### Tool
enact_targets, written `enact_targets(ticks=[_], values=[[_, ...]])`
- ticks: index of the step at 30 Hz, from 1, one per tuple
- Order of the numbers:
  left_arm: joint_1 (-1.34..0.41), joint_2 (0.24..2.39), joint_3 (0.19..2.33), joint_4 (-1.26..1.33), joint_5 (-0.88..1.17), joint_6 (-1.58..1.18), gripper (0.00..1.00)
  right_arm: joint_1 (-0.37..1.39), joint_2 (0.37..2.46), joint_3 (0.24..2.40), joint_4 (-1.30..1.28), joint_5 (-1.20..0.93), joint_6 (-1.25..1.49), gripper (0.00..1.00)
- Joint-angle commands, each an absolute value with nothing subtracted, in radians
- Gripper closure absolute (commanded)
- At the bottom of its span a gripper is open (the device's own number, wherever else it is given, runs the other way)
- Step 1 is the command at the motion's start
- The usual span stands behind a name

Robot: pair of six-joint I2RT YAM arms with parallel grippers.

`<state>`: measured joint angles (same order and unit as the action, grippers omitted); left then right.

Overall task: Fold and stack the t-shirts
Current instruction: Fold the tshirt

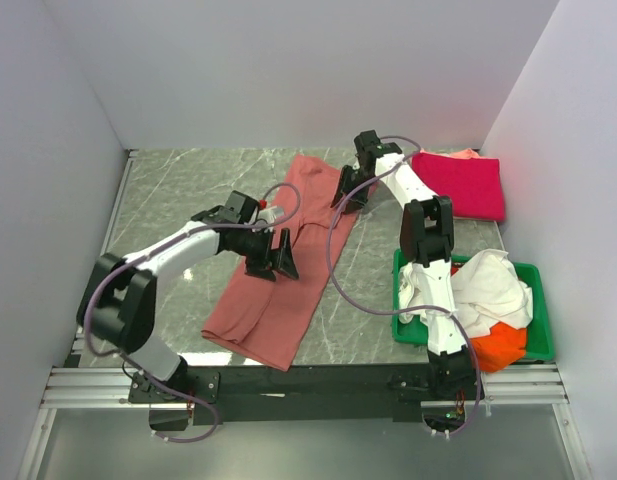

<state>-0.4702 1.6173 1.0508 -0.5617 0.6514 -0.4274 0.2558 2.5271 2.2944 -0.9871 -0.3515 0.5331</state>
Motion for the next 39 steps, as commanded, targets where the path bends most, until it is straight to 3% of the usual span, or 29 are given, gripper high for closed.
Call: enact_targets(ticks=[1, 6, 21, 30, 39], values=[[-0.471, 1.522, 1.080, -0.581, 0.540, -0.397, 0.13, 0.250, 2.426, 2.309, -0.940, -0.407, 0.494, 0.49], [-0.471, 1.480, 1.002, -0.638, 0.428, -0.370, 0.13, 0.252, 2.314, 2.168, -0.910, -0.391, 0.477, 0.49], [-0.479, 1.506, 0.836, -0.646, 0.488, -0.443, 0.13, 0.313, 2.276, 1.953, -0.880, -0.338, 0.535, 0.50], [-0.529, 1.603, 0.784, -0.569, 0.561, -0.485, 0.13, 0.311, 2.390, 1.993, -0.966, -0.268, 0.565, 0.55], [-0.630, 1.738, 0.922, -0.561, 0.653, -0.448, 0.13, 0.275, 2.451, 2.034, -0.982, -0.250, 0.581, 0.54]])
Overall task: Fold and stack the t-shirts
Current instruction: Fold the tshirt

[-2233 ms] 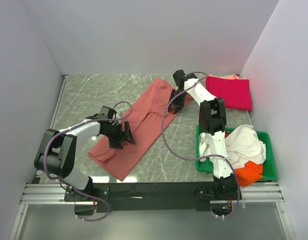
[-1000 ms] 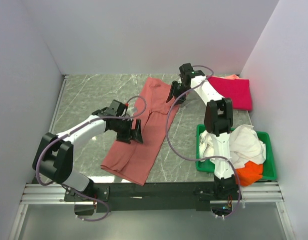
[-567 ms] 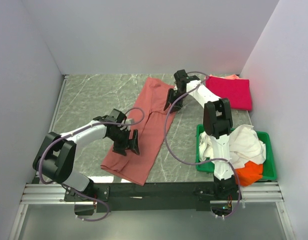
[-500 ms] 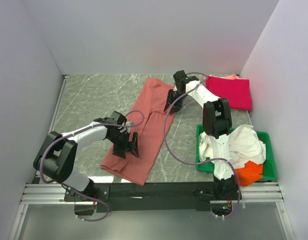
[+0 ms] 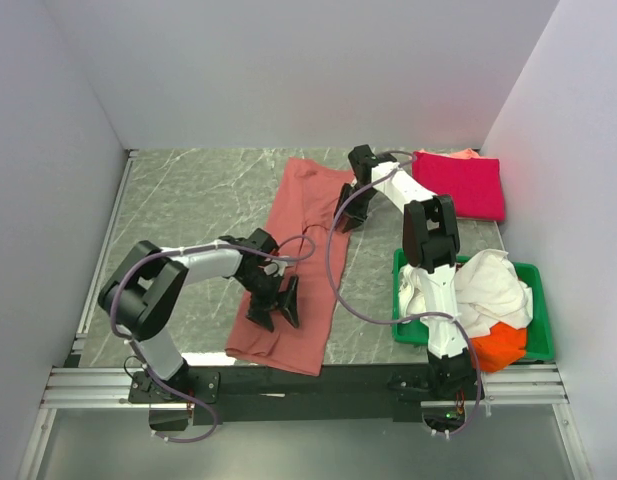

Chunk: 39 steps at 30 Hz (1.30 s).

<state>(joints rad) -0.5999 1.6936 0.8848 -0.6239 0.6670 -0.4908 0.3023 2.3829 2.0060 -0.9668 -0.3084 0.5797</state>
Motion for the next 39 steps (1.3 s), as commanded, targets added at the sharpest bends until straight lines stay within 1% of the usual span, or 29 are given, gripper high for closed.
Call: enact_targets(ticks=[1, 6, 9, 13, 16, 19, 22, 25, 26, 28, 29, 31, 32, 33, 35, 37, 39], values=[[-0.638, 1.743, 0.948, -0.563, 0.653, -0.448, 0.13, 0.272, 2.459, 2.046, -0.983, -0.255, 0.578, 0.54], [-0.640, 1.727, 1.032, -0.569, 0.666, -0.442, 0.13, 0.262, 2.517, 2.173, -1.018, -0.323, 0.509, 0.54], [-0.640, 1.688, 1.061, -0.577, 0.664, -0.442, 0.13, 0.262, 2.500, 2.204, -1.006, -0.354, 0.482, 0.53], [-0.640, 1.608, 1.074, -0.586, 0.655, -0.445, 0.12, 0.256, 2.432, 2.203, -0.966, -0.402, 0.474, 0.52], [-0.638, 1.543, 1.051, -0.614, 0.594, -0.454, 0.12, 0.256, 2.356, 2.186, -0.956, -0.414, 0.472, 0.52], [-0.630, 1.485, 1.009, -0.652, 0.500, -0.477, 0.12, 0.261, 2.249, 2.113, -0.933, -0.407, 0.471, 0.52], [-0.615, 1.413, 0.965, -0.687, 0.433, -0.495, 0.12, 0.268, 2.122, 1.991, -0.910, -0.381, 0.474, 0.52], [-0.607, 1.373, 0.933, -0.721, 0.362, -0.508, 0.12, 0.296, 1.982, 1.821, -0.887, -0.345, 0.489, 0.52], [-0.604, 1.356, 0.925, -0.735, 0.341, -0.526, 0.11, 0.311, 1.904, 1.715, -0.878, -0.333, 0.497, 0.52], [-0.589, 1.342, 0.896, -0.755, 0.299, -0.543, 0.11, 0.365, 1.826, 1.594, -0.842, -0.308, 0.534, 0.52], [-0.581, 1.324, 0.884, -0.755, 0.293, -0.560, 0.11, 0.386, 1.753, 1.480, -0.830, -0.298, 0.566, 0.52], [-0.549, 1.274, 0.841, -0.749, 0.290, -0.583, 0.11, 0.468, 1.683, 1.367, -0.795, -0.282, 0.609, 0.52], [-0.537, 1.255, 0.828, -0.749, 0.290, -0.586, 0.10, 0.495, 1.622, 1.267, -0.784, -0.275, 0.655, 0.52], [-0.510, 1.240, 0.812, -0.753, 0.287, -0.589, 0.10, 0.562, 1.591, 1.222, -0.773, -0.273, 0.681, 0.52], [-0.483, 1.206, 0.792, -0.772, 0.288, -0.584, 0.10, 0.630, 1.515, 1.098, -0.733, -0.278, 0.769, 0.52], [-0.446, 1.193, 0.776, -0.775, 0.333, -0.577, 0.10, 0.725, 1.456, 1.004, -0.698, -0.285, 0.833, 0.52], [-0.428, 1.193, 0.753, -0.773, 0.357, -0.574, 0.11, 0.779, 1.431, 0.962, -0.684, -0.287, 0.908, 0.52]])
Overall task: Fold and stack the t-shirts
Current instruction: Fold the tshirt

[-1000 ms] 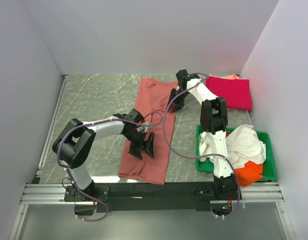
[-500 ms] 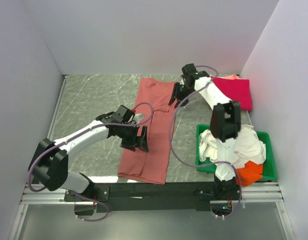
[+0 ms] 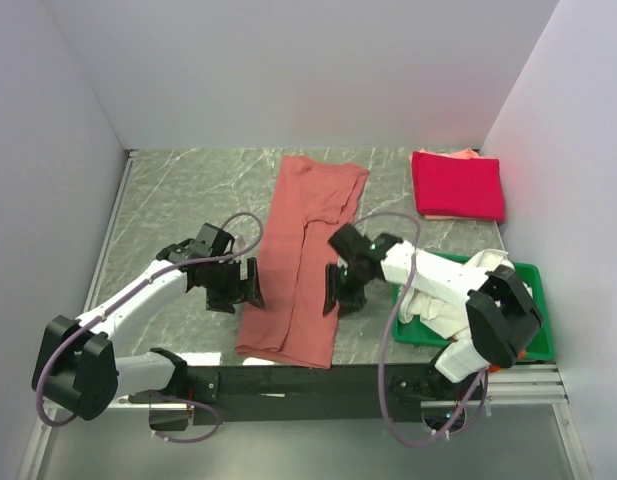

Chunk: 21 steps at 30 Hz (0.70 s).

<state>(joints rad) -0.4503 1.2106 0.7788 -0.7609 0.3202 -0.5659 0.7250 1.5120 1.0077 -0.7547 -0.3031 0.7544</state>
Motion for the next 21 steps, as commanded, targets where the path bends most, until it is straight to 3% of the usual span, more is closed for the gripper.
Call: enact_targets(ticks=[1, 8, 21], values=[[-0.426, 1.195, 0.747, -0.773, 0.368, -0.569, 0.12, 0.832, 1.415, 0.938, -0.683, -0.288, 0.925, 0.52], [-0.410, 1.206, 0.718, -0.782, 0.374, -0.540, 0.13, 0.965, 1.416, 0.874, -0.655, -0.318, 1.023, 0.52], [-0.410, 1.190, 0.677, -0.796, 0.374, -0.552, 0.13, 1.051, 1.479, 0.819, -0.655, -0.311, 1.072, 0.50]])
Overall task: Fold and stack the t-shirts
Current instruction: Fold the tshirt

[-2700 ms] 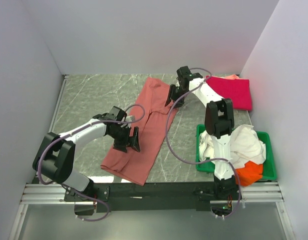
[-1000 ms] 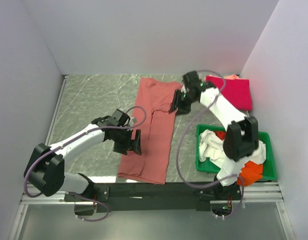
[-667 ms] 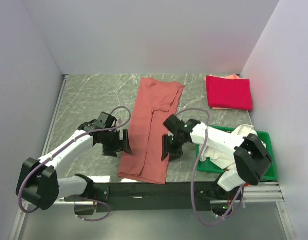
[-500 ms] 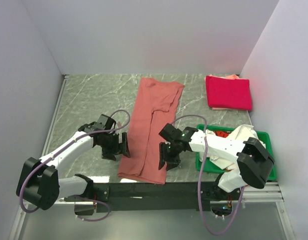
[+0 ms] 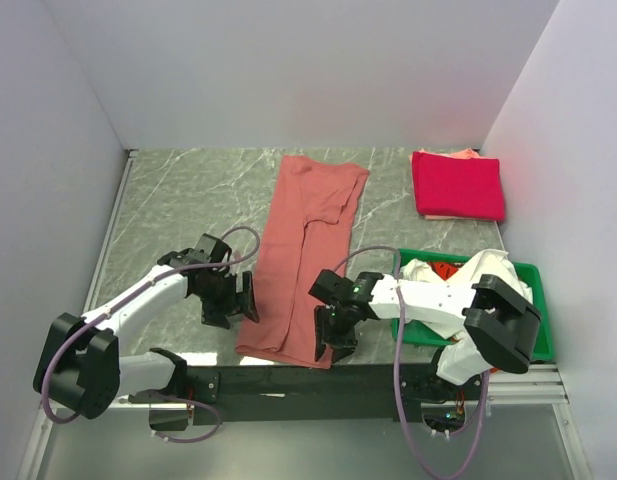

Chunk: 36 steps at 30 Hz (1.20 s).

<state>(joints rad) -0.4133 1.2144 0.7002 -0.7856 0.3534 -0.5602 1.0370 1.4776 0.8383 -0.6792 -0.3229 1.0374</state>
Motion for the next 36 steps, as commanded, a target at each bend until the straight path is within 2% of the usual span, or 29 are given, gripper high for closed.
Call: enact_targets(ticks=[1, 16, 20, 22, 23, 24, 26, 36], values=[[-0.410, 1.177, 0.672, -0.804, 0.368, -0.555, 0.13, 1.052, 1.480, 0.805, -0.637, -0.308, 1.077, 0.50], [-0.410, 1.172, 0.684, -0.813, 0.360, -0.537, 0.14, 1.066, 1.545, 0.750, -0.538, -0.298, 1.097, 0.51], [-0.411, 1.184, 0.680, -0.810, 0.370, -0.534, 0.16, 1.065, 1.559, 0.744, -0.532, -0.301, 1.097, 0.64], [-0.413, 1.184, 0.680, -0.813, 0.364, -0.537, 0.19, 1.065, 1.548, 0.738, -0.545, -0.287, 1.100, 0.72], [-0.416, 1.178, 0.680, -0.813, 0.356, -0.544, 0.20, 1.065, 1.542, 0.735, -0.554, -0.278, 1.101, 0.81], [-0.420, 1.177, 0.680, -0.816, 0.342, -0.549, 0.21, 1.066, 1.528, 0.730, -0.577, -0.269, 1.104, 0.85], [-0.437, 1.169, 0.680, -0.824, 0.327, -0.569, 0.22, 1.066, 1.491, 0.709, -0.589, -0.253, 1.109, 0.90], [-0.558, 1.091, 0.582, -0.796, 0.307, -0.725, 0.29, 1.040, 1.345, 0.604, -0.614, -0.222, 1.143, 0.92]])
